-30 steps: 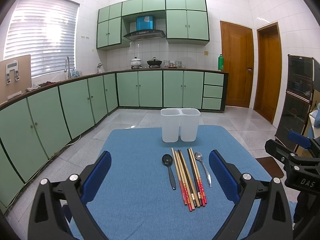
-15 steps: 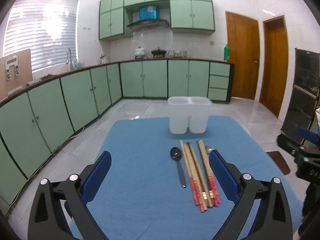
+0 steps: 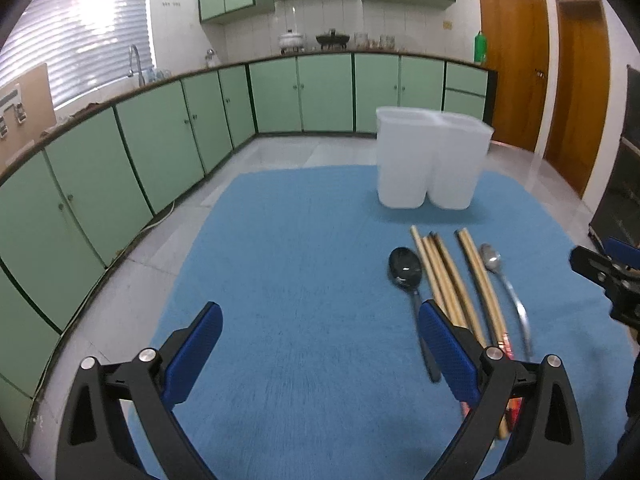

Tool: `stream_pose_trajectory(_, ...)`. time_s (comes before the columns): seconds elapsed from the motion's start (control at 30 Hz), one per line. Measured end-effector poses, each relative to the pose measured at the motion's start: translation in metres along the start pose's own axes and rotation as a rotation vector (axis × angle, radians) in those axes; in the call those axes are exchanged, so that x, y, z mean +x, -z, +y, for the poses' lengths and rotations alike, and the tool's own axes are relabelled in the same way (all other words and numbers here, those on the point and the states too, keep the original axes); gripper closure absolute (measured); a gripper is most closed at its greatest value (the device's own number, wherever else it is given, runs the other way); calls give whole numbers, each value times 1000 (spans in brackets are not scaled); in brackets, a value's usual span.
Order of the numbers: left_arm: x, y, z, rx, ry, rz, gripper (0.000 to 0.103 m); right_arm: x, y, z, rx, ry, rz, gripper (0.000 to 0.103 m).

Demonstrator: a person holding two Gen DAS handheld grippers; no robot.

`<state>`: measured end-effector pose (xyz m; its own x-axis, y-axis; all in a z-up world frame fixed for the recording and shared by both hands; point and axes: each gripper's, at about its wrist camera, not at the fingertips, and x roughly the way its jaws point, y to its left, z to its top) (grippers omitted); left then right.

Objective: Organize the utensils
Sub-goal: 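Close the right tool on the silver spoon while the left tool reaches the black spoon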

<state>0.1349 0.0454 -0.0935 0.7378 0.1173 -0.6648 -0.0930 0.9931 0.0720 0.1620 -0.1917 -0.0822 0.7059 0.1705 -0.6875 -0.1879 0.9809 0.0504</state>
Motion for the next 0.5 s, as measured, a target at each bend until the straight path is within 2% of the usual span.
stream_pose_trajectory(0.07,11,-2,-1,0,3,13,7,18,-3,3,2,-17,39,23)
stream_pose_trajectory(0.23,29,-4,3,-5,5,37,7,56,-6,9,-19,-11,115,33)
stream_pose_trajectory(0.37,36,-5,3,-1,13,49,7,77,-6,9,-32,-4,163,38)
stream_pose_trajectory(0.5,43,-6,-1,6,27,60,7,87,-1,8,-36,12,194,39)
